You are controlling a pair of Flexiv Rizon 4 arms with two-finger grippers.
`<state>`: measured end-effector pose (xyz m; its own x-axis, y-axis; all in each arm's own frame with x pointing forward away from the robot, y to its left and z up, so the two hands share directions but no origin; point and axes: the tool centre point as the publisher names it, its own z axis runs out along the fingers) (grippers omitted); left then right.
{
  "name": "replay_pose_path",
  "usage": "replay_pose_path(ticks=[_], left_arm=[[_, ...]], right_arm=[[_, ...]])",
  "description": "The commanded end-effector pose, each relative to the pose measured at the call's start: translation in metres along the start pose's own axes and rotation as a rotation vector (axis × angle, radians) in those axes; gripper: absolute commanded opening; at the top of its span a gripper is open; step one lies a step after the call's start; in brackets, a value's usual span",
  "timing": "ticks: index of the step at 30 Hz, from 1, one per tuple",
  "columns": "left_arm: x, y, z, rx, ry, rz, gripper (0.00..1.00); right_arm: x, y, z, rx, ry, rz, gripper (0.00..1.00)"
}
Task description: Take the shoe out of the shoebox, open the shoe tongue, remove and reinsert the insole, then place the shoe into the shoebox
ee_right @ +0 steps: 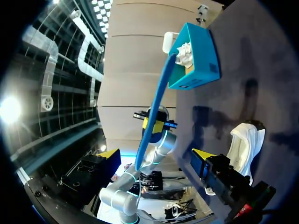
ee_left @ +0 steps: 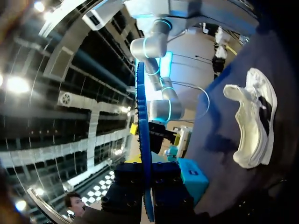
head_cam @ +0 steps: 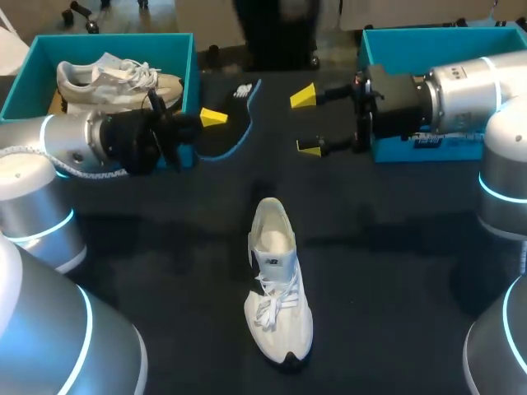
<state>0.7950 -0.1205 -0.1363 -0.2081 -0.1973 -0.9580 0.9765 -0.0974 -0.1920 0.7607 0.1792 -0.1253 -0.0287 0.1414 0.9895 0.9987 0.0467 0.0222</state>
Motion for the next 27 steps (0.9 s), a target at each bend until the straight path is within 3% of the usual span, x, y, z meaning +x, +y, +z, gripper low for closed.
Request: replay_pose_path(ticks=[1, 9, 14, 23, 27], left_arm=[[-0.002, 0.006, 0.003, 0.086, 0.103, 1.178, 0.0], [-0.002, 0.018, 0.007, 0.074, 0.211, 1.225, 0.0], [0.002, 0.034, 0.008, 0.028, 0.292, 1.079, 0.0], [0.002, 0.034, 0.008, 0.028, 0.292, 1.079, 0.0], [0.0, 0.037, 0.012, -0.012, 0.298, 0.968, 0.0]], right_arm=[[0.0, 0.0, 0.002, -0.002, -0.001, 0.001, 1.0], [0.0, 0.0, 0.002, -0.002, -0.001, 0.001, 1.0], [0.0, 0.0, 0.002, -0.002, -0.001, 0.001, 1.0], [0.0, 0.0, 0.002, -0.002, -0.001, 0.001, 1.0], [0.0, 0.0, 0.002, -0.002, -0.001, 0.001, 1.0]])
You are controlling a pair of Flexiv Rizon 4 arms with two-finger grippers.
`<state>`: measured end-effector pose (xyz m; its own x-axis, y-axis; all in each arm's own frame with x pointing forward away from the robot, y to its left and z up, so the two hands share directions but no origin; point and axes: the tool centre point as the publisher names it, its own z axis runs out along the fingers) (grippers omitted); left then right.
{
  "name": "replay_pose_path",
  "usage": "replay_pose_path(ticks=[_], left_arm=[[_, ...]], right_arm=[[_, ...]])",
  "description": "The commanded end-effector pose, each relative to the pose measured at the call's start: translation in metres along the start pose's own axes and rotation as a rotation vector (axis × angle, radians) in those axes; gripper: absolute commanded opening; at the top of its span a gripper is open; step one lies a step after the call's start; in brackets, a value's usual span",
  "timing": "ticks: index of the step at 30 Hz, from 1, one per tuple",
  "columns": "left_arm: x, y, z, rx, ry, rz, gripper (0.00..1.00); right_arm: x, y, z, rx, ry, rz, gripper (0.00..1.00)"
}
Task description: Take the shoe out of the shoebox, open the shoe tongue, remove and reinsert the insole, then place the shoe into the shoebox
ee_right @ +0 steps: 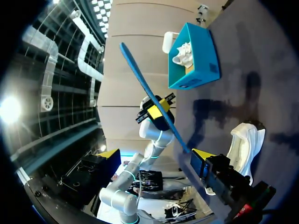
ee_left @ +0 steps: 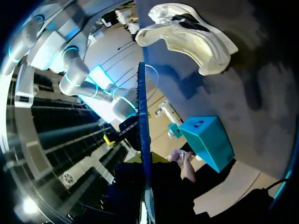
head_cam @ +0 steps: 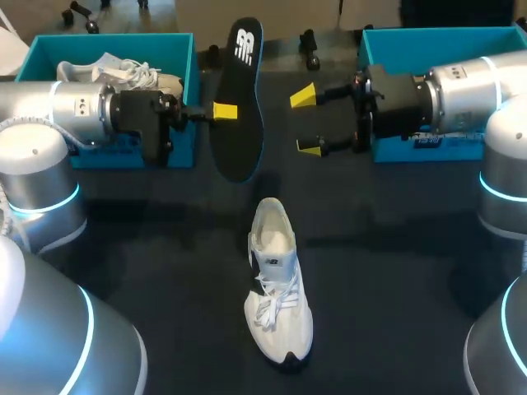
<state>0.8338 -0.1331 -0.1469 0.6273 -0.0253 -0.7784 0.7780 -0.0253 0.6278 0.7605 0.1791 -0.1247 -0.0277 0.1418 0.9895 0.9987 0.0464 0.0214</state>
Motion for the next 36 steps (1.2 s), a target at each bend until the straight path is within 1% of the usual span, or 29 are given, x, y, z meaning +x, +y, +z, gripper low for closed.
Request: replay_pose_path(ticks=[1, 7, 9, 14, 20, 30, 33, 36], left_arm=[[-0.007, 0.002, 0.002, -0.014, 0.092, 0.079, 0.0], [-0.007, 0.003, -0.001, -0.049, 0.123, -0.045, 0.0], [-0.009, 0.005, -0.004, -0.05, 0.116, -0.099, 0.0], [-0.007, 0.009, -0.009, -0.06, 0.154, -0.231, 0.0], [-0.007, 0.011, -0.014, -0.086, 0.155, -0.361, 0.0], [-0.012, 0.002, -0.015, -0.104, 0.117, -0.43, 0.0], [-0.012, -0.002, -0.013, -0.115, 0.117, -0.45, 0.0], [-0.012, -0.003, -0.011, -0.142, 0.121, -0.475, 0.0]], right_arm=[[-0.001, 0.0, 0.002, -0.002, -0.001, 0.0, 1.0], [-0.001, 0.0, 0.002, -0.002, -0.001, 0.0, 1.0], [-0.001, 0.0, 0.002, -0.002, -0.001, 0.0, 1.0], [-0.001, 0.0, 0.002, -0.002, -0.001, 0.0, 1.0], [-0.001, 0.0, 0.002, -0.002, -0.001, 0.0, 1.0], [-0.001, 0.0, 0.002, -0.002, -0.001, 0.0, 1.0], [-0.002, 0.004, 0.007, 0.007, -0.022, -0.028, 1.0], [-0.003, 0.007, 0.015, 0.01, -0.042, -0.059, 1.0]])
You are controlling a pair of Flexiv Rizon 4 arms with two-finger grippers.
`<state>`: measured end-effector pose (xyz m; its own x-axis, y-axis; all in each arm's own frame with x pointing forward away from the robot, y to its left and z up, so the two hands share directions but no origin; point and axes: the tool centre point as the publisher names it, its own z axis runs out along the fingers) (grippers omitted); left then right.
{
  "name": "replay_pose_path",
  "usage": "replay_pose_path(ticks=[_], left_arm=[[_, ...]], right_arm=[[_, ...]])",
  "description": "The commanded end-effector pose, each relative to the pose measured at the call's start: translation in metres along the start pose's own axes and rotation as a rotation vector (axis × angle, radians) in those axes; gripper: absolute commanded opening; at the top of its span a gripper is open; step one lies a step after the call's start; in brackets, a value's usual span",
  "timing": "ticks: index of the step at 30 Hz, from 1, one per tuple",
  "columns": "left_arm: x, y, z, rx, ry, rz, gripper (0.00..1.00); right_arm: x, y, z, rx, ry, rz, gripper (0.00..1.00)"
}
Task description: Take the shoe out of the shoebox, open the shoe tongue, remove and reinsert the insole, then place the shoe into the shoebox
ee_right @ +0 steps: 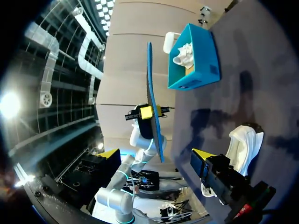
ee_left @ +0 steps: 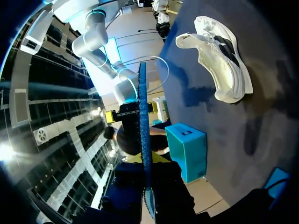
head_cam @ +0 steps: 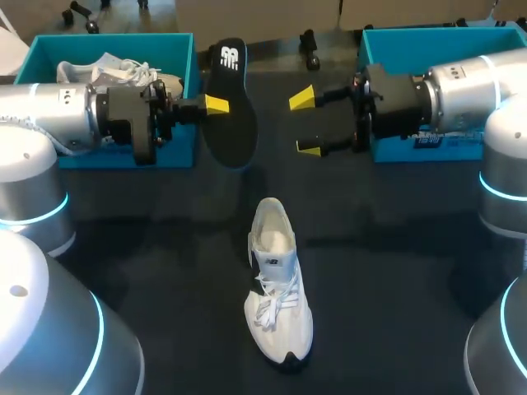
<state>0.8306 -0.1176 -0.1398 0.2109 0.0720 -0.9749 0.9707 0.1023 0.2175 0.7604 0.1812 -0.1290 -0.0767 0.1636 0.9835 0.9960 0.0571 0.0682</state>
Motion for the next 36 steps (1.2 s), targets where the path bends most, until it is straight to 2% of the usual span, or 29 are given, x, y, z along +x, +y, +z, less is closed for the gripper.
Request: replay_pose_path(ticks=[1, 11, 24, 36], left_arm=[[-0.002, -0.007, 0.005, -0.028, 0.0, -0.024, 0.0], [-0.006, -0.012, 0.011, -0.029, 0.0, -0.068, 0.0], [-0.003, -0.015, 0.014, -0.018, 0.0, -0.07, 0.0], [-0.001, -0.022, 0.021, -0.039, -0.002, -0.063, 0.0]], right_arm=[[0.0, 0.008, 0.014, 0.01, -0.023, -0.022, 1.0], [-0.011, 0.005, 0.03, -0.003, -0.042, -0.091, 1.0], [-0.011, 0.005, 0.03, -0.003, -0.042, -0.091, 1.0], [-0.015, 0.009, 0.046, 0.021, -0.047, -0.138, 1.0]])
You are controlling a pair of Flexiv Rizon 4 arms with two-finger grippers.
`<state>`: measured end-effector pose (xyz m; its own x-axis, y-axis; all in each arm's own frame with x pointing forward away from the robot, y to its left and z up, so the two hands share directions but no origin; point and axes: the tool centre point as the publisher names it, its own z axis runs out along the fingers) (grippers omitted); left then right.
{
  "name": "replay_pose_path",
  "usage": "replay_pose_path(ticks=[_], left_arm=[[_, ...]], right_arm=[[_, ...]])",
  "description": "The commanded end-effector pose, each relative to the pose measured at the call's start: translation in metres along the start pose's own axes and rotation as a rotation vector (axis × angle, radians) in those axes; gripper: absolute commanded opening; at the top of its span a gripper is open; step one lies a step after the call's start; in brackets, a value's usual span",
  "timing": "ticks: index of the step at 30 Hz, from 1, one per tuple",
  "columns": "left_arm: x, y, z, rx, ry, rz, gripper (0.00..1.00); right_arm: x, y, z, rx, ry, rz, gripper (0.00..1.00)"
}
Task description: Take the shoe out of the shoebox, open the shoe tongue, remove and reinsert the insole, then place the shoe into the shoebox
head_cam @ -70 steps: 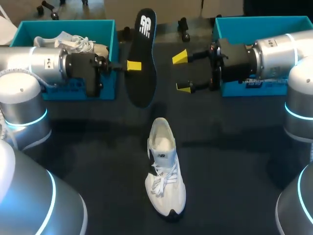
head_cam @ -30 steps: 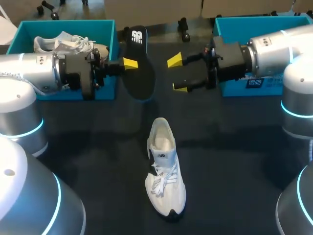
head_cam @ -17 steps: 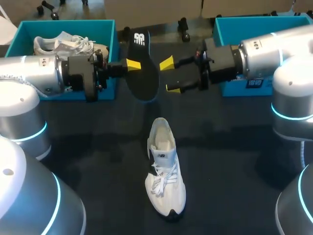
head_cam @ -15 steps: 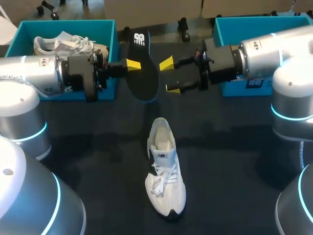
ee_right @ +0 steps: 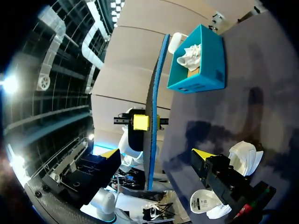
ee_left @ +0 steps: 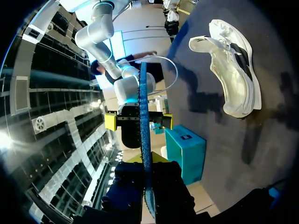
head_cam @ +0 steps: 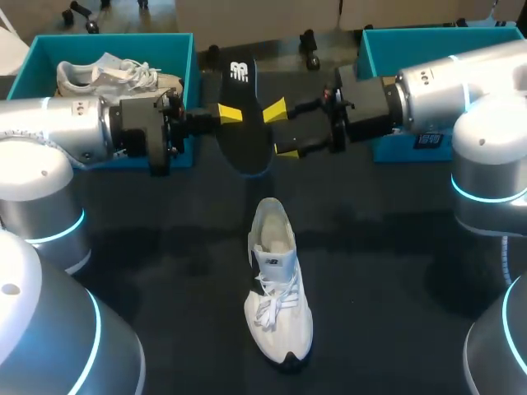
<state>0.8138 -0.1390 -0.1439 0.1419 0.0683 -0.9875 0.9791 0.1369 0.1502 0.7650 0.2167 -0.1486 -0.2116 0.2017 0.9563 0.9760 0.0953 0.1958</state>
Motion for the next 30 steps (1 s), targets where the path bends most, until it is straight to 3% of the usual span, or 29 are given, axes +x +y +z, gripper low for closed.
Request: replay_pose_path(ticks=[1, 3, 6, 8, 9, 12, 16, 30], left_arm=[[0.0, -0.003, 0.002, -0.012, -0.009, 0.013, 0.0], [0.0, -0.003, 0.003, -0.015, -0.012, 0.02, 0.0], [0.002, -0.003, 0.004, -0.024, -0.008, 0.041, 0.0], [0.002, -0.003, 0.005, -0.021, -0.01, 0.044, 0.0], [0.002, -0.003, 0.005, -0.02, -0.01, 0.047, 0.0], [0.002, -0.003, 0.006, -0.016, -0.016, 0.049, 0.0], [0.003, -0.003, 0.009, -0.014, -0.019, 0.057, 0.0], [0.003, -0.001, 0.012, -0.009, -0.015, 0.063, 0.0]], right_arm=[[-0.001, 0.004, 0.009, 0.012, 0.003, -0.006, 0.98], [-0.002, 0.005, 0.011, 0.016, 0.006, -0.007, 0.84], [-0.003, 0.003, 0.014, 0.025, 0.011, -0.008, 0.82], [-0.004, 0.001, 0.015, 0.027, 0.012, -0.007, 0.62], [-0.004, 0.0, 0.015, 0.027, 0.012, -0.006, 0.58], [-0.001, -0.001, 0.017, 0.023, 0.015, -0.01, 0.66], [0.003, 0.001, 0.021, 0.038, 0.013, -0.017, 0.5], [0.004, -0.006, 0.024, 0.08, -0.013, -0.035, 0.32]])
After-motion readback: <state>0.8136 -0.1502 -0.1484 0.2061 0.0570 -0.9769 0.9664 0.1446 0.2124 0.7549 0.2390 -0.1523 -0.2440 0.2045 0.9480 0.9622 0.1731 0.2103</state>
